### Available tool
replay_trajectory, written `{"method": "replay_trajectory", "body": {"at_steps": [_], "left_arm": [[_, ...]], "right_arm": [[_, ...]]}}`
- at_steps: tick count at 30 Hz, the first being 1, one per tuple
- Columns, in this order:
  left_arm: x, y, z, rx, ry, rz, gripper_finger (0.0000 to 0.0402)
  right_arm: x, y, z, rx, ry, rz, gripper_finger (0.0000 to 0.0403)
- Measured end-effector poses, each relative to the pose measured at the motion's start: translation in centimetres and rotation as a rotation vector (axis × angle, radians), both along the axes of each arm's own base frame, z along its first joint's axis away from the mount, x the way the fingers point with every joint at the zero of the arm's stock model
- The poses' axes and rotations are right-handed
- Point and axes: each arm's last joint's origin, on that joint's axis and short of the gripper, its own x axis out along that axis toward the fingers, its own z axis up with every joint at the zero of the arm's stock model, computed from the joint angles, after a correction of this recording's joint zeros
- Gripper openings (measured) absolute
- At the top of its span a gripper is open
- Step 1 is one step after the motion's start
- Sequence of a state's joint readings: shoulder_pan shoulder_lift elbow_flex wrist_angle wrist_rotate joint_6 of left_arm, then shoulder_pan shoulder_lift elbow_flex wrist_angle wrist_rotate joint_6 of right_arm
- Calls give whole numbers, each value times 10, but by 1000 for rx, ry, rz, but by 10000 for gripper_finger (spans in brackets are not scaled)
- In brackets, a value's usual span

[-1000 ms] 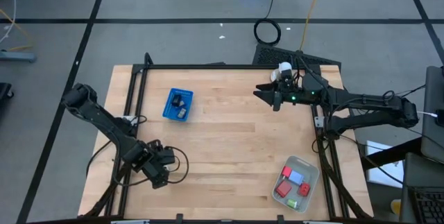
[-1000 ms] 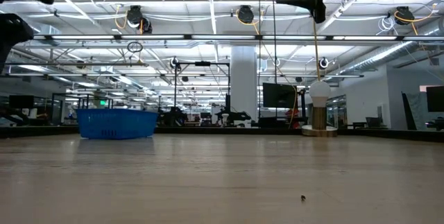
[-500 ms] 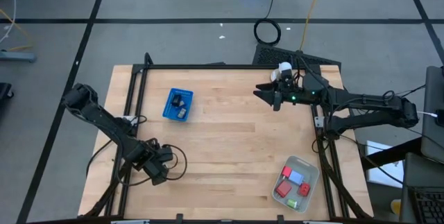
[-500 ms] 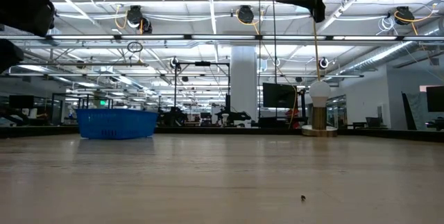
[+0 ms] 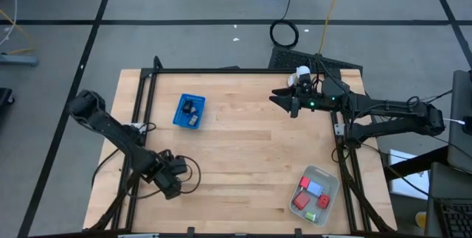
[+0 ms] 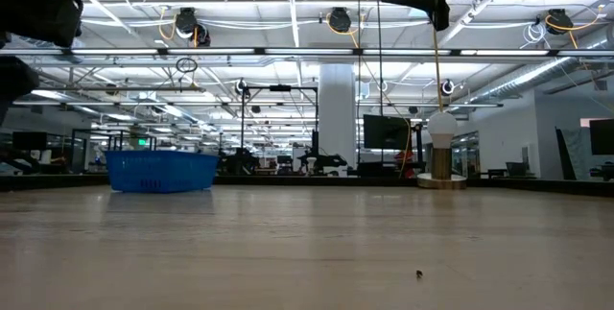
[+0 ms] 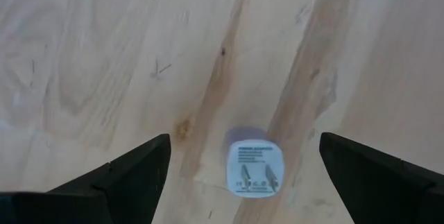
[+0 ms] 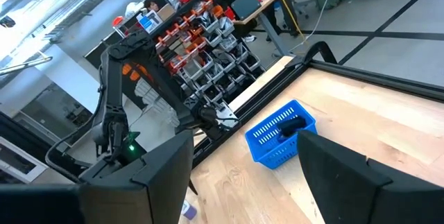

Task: Pick & Place Office items
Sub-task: Put the violet charger adapter into the white bin

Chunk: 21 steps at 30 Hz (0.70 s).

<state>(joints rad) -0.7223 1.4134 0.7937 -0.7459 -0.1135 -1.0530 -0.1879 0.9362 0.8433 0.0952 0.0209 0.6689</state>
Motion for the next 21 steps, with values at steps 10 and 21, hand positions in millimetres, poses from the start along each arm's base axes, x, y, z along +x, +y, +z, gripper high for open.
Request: {"method": "replay_trajectory", "body": {"at_steps": [10,21], "left_arm": [[12,-13,-23,-45,41,-12,372],[14,-18,-35,-44,75,-20,368]], "right_arm": [[0,0,1,5,-8,-1,251],[0,0,1,24,-12,-2,251]]}}
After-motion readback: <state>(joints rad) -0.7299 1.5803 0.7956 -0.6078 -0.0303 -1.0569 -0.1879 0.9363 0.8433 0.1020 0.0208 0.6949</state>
